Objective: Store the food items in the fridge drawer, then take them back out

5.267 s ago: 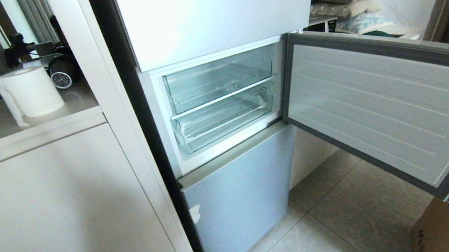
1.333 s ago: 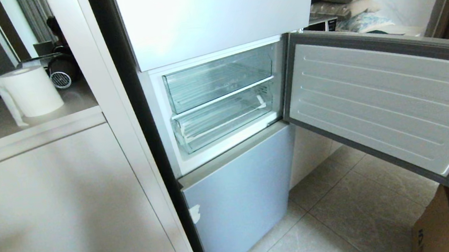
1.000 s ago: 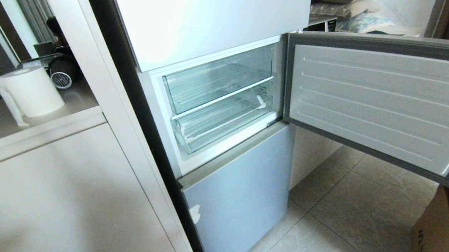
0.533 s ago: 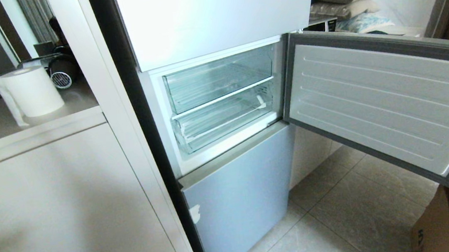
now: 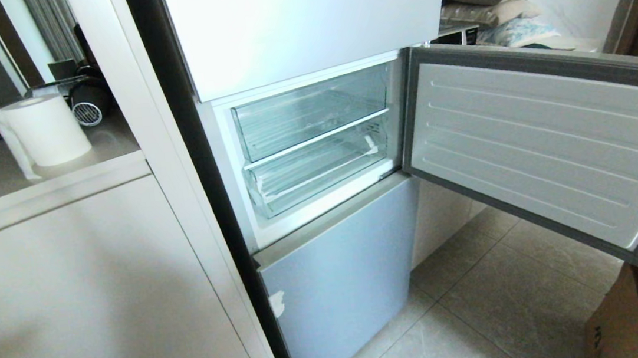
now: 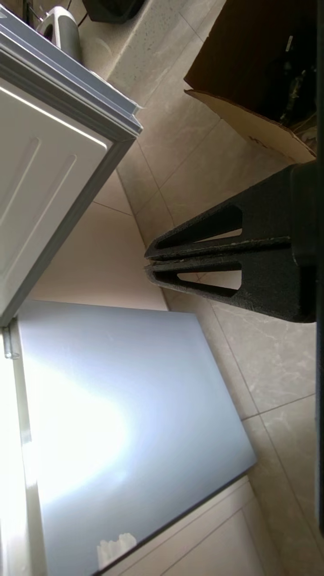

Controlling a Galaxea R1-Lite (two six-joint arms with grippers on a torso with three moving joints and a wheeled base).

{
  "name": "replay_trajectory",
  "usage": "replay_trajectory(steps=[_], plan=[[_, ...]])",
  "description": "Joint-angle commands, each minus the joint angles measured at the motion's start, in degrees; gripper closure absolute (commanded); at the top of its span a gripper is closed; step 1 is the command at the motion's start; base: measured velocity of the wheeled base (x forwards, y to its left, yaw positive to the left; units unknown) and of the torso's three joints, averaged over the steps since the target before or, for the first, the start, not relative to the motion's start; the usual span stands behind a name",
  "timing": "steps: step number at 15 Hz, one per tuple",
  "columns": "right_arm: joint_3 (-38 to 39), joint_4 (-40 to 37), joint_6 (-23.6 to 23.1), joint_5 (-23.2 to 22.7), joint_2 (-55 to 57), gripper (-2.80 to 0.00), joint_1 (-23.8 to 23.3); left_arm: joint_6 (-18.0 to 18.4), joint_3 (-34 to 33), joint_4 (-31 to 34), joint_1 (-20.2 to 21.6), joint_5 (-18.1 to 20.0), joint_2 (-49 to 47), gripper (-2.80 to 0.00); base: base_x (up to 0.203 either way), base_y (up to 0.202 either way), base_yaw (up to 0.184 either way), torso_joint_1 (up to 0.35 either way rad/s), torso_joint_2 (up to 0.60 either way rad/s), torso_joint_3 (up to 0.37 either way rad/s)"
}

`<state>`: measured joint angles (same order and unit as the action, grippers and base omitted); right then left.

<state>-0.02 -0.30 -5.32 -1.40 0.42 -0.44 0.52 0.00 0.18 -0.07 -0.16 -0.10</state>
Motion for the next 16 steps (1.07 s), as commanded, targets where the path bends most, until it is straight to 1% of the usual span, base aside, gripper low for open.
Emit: replay_trajectory(steps=[1,5,7,16], plan=[[0.02,-0.13,0.47,0.0,-0.42,0.0,0.0,0.0,0.0,-0.01,-0.01,-0.04,-0.08,0.0,0.0,0.0,0.0,0.0,0.0,0.0],[0.02,-0.05,1.78,0.59,-0.42,0.0,0.0,0.0,0.0,-0.01,-0.01,-0.02,-0.08,0.0,0.0,0.0,0.0,0.0,0.0,0.0],[0.02,0.04,3.47,0.79,-0.42,0.0,0.0,0.0,0.0,-0.01,0.07,-0.11,-0.08,0.0,0.002,-0.006,0.036,0.001,0.0,0.001],[0.02,0.04,3.47,0.87,-0.42,0.0,0.0,0.0,0.0,-0.01,-0.01,-0.02,-0.08,0.0,-0.001,-0.009,0.173,0.002,0.0,0.003]])
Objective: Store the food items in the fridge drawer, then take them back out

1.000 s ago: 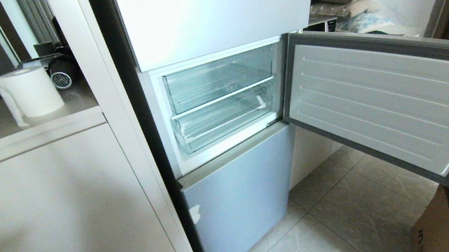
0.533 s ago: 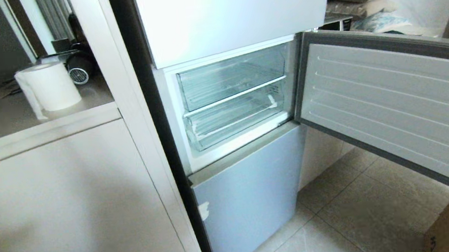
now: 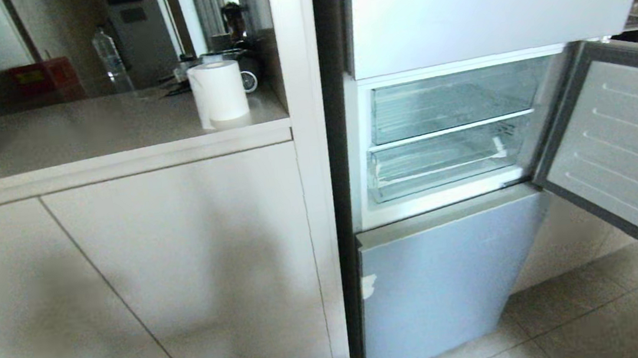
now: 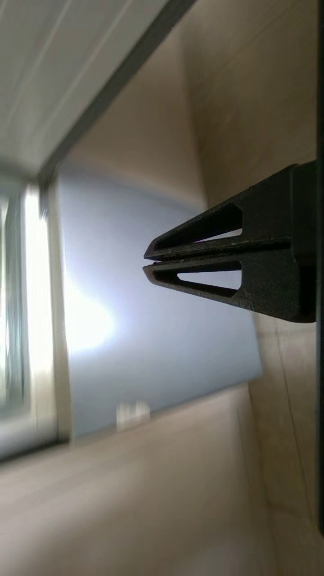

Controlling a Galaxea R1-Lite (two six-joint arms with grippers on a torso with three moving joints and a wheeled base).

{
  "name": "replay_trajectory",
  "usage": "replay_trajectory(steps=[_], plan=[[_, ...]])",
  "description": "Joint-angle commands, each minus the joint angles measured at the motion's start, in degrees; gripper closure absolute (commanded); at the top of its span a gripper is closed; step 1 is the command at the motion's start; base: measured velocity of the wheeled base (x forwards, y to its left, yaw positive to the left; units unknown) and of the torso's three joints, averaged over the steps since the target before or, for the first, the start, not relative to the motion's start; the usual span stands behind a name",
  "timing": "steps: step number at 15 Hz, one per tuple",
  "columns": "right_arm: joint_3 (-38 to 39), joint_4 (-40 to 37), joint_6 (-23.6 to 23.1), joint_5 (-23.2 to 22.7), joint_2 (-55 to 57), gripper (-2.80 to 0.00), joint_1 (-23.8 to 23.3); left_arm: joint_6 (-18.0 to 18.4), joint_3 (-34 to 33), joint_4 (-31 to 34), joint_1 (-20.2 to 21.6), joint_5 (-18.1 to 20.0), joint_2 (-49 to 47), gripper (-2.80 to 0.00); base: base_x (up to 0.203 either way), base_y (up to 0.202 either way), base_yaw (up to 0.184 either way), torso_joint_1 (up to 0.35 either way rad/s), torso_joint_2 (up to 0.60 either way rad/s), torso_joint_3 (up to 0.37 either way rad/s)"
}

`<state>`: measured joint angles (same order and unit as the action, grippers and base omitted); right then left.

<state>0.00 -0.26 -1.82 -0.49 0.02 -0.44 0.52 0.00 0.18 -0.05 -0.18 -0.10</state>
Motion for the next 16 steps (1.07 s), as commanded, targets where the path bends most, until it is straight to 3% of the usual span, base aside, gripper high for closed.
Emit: replay_trajectory(steps=[1,9,13,16], plan=[[0.0,-0.01,-0.03,-0.04,-0.02,0.0,0.0,0.01,0.0,-0.01,0.05,-0.02,-0.08,0.0,-0.001,-0.006,0.183,-0.002,0.01,-0.005],[0.0,-0.01,-0.03,-0.27,-0.02,0.0,0.0,0.01,0.0,-0.01,0.02,-0.07,-0.08,0.0,0.002,-0.008,0.156,0.004,0.0,0.001],[-0.68,-0.12,-1.57,0.14,-0.03,0.0,0.0,0.01,0.0,-0.01,-0.03,0.0,-0.08,0.0,0.0,0.0,0.0,0.0,0.0,0.0],[-7.91,-1.06,0.7,1.02,4.21,0.0,-0.04,0.01,0.0,-0.01,-0.04,0.0,-0.08,0.0,0.0,0.0,0.0,0.0,0.0,0.0]])
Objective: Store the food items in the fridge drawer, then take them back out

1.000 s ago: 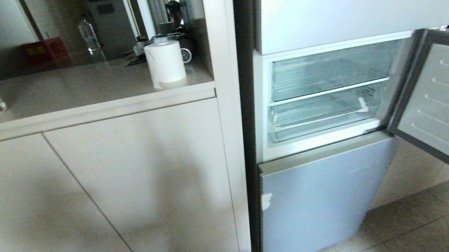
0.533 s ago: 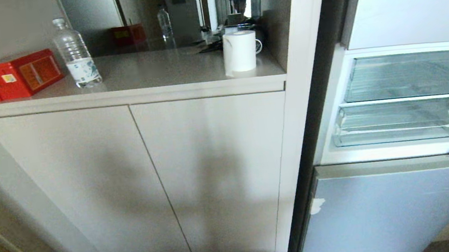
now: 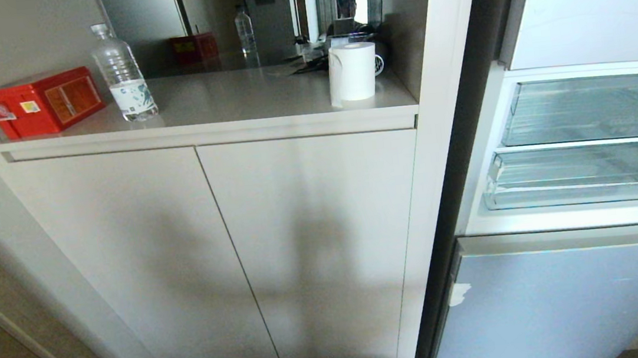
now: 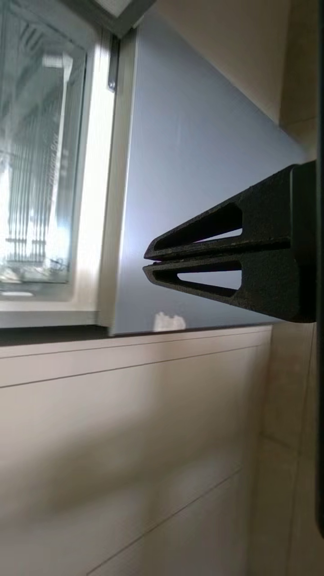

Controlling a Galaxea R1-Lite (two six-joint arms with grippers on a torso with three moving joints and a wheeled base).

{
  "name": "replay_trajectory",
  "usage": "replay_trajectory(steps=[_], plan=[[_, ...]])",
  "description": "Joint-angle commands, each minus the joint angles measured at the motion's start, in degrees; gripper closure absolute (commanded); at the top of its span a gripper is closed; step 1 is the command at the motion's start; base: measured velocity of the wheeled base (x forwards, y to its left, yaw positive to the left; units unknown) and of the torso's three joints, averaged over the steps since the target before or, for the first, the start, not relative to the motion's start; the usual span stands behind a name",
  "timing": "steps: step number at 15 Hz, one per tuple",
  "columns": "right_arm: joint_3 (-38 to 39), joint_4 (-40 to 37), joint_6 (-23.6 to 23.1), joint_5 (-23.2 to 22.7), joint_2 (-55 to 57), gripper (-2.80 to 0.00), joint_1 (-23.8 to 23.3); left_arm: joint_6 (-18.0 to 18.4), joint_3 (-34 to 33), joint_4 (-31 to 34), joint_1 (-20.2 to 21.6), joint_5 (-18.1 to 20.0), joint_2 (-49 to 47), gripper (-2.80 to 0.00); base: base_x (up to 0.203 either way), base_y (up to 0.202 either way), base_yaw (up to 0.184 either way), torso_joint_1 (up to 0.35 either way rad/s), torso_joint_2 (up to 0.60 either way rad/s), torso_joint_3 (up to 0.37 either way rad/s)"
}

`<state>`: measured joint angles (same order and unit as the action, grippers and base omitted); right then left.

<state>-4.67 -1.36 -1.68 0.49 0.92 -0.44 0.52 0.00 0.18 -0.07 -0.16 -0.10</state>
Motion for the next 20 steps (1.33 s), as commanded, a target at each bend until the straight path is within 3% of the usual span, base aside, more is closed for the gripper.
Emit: replay_trajectory(steps=[1,2,5,12,20], plan=[[-6.06,-0.22,1.72,-0.03,8.46,0.0,-0.04,0.0,0.0,-0.01,-0.01,-0.02,-0.08,0.0,0.0,0.0,0.0,0.0,0.0,0.0],[-8.64,-0.27,2.66,-0.3,13.94,-2.8,-0.05,0.0,0.0,-0.01,0.06,-0.02,-0.08,0.0,0.0,0.0,0.0,0.0,0.0,0.0],[-15.83,3.73,5.88,-1.98,33.29,-2.8,-0.02,0.0,0.0,-0.01,-0.01,-0.02,-0.08,0.0,0.0,0.0,0.0,0.0,0.0,0.0],[-29.56,25.94,8.69,-4.61,77.73,-2.8,0.48,0.0,0.0,-0.01,0.0,-0.03,-0.08,0.0,0.0,0.0,0.0,0.0,0.0,0.0],[-36.85,42.55,8.28,-2.99,98.7,-2.8,-1.27,0.0,0.0,-0.01,0.07,-0.02,-0.08,0.0,0.0,0.0,0.0,0.0,0.0,0.0]])
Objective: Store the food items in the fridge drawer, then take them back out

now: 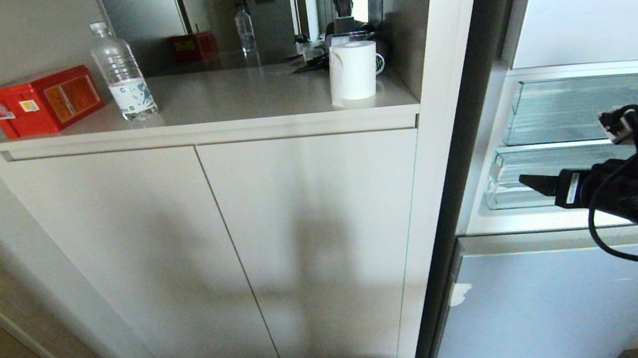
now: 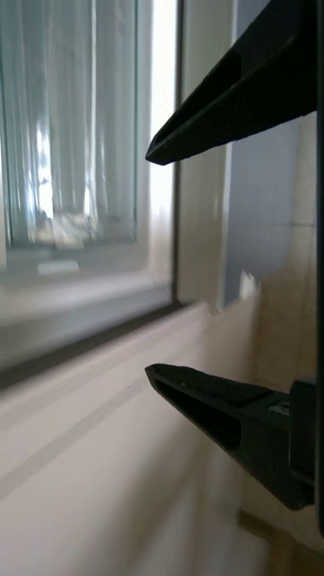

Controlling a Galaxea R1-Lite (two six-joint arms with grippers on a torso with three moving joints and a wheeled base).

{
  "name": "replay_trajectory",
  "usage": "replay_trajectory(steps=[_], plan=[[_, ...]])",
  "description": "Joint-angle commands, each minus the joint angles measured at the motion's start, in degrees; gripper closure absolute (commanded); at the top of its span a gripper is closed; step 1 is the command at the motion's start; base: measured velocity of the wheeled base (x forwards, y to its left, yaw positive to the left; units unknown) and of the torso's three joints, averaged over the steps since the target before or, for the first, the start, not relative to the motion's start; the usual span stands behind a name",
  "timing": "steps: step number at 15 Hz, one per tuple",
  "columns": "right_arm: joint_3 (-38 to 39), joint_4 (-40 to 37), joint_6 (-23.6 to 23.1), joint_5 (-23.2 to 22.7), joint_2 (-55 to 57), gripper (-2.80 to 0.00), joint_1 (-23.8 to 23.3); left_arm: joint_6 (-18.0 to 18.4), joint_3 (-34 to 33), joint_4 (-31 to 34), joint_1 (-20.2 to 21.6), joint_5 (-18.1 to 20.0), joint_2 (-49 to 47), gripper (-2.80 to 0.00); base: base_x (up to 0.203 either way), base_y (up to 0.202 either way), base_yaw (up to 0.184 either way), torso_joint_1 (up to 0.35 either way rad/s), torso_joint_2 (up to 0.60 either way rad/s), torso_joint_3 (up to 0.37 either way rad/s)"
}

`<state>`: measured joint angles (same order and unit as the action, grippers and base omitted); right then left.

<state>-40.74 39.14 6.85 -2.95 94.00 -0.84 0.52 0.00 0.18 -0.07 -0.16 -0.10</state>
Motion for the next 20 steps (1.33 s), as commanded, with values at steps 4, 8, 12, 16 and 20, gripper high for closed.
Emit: replay_trajectory(steps=[4,8,12,16,20], plan=[[-1.51,7.39,-2.79,0.93,10.15,-2.8,-1.8,0.0,0.0,-0.01,-0.01,-0.02,-0.08,0.0,0.0,0.0,0.0,0.0,0.0,0.0],[-2.06,8.15,-2.31,0.7,13.89,-2.8,-1.83,0.0,0.0,-0.01,-0.01,-0.03,-0.08,0.0,0.0,0.0,0.0,0.0,0.0,0.0],[-2.5,22.69,-2.1,0.86,21.31,-2.8,-2.47,0.0,0.0,-0.01,0.07,-0.02,-0.08,0.0,0.0,0.0,0.0,0.0,0.0,0.0],[-5.58,23.77,-0.67,0.61,24.99,-2.8,-2.59,0.0,0.0,-0.01,0.05,-0.02,-0.08,0.0,0.0,0.0,0.0,0.0,0.0,0.0],[-9.2,23.79,0.34,0.58,27.91,-2.8,-2.59,0.0,0.0,-0.01,0.01,-0.02,-0.08,0.0,0.0,0.0,0.0,0.0,0.0,0.0]])
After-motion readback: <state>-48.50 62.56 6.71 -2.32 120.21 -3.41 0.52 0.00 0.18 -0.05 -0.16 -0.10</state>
